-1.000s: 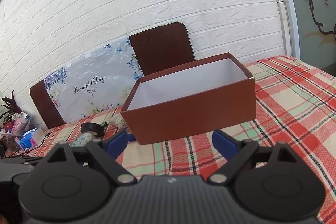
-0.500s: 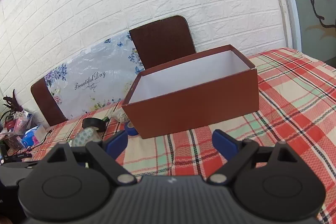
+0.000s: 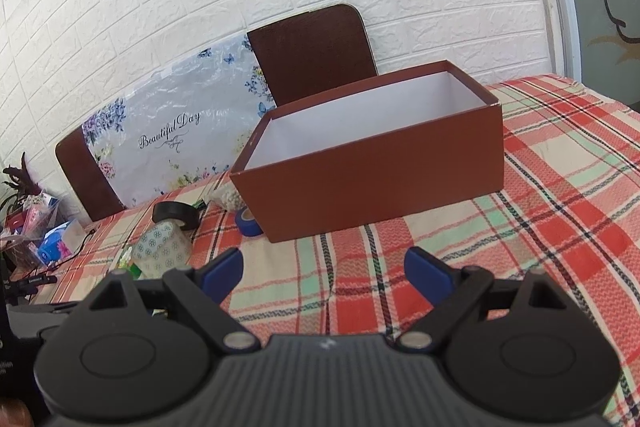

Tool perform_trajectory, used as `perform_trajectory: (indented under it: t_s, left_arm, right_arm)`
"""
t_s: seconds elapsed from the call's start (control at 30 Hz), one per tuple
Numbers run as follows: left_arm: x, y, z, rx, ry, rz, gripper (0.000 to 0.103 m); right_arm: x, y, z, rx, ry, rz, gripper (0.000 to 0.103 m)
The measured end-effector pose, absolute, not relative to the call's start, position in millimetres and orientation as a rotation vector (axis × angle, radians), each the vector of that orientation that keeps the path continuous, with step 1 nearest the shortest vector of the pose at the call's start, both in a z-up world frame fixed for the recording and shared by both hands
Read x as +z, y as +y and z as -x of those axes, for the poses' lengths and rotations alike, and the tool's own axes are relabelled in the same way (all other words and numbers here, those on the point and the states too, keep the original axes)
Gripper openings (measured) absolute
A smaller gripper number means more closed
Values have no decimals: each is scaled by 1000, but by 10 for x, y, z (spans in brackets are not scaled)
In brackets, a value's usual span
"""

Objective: Organize objects
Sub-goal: 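Withdraw the left gripper from the box back over the table, then grasp the clear packing tape roll by its rim with the left gripper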

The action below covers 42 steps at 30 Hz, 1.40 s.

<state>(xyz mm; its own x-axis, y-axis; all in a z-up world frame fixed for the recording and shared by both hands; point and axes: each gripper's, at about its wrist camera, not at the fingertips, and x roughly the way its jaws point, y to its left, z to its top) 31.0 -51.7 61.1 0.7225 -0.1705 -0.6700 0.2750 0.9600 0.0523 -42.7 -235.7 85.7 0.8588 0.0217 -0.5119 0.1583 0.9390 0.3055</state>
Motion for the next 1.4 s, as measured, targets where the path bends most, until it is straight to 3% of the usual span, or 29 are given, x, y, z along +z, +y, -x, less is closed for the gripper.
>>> perform_trajectory:
  t_s: [0.47,0.9,1.0,1.07,1.4]
  left_arm:
    - [412,35,-649,-134,745,-88,63]
    - [223,1277,-929,106,686,-52,64]
    - [114,1616,-986,168,668,-47,69]
    - [21,1773,-948,179,622,-6,82]
    - [10,1854,-875,141,547,87,82]
  right_arm:
    - [696,-2123,223,-45,623,-294,91]
    - [441,-1241,-193,207,756,-99,90]
    - [369,-961,-326,287,787,-27,90]
    - [335,-770,-454,313,774,42,91]
    - [185,-101,-1533,358,624,247,97]
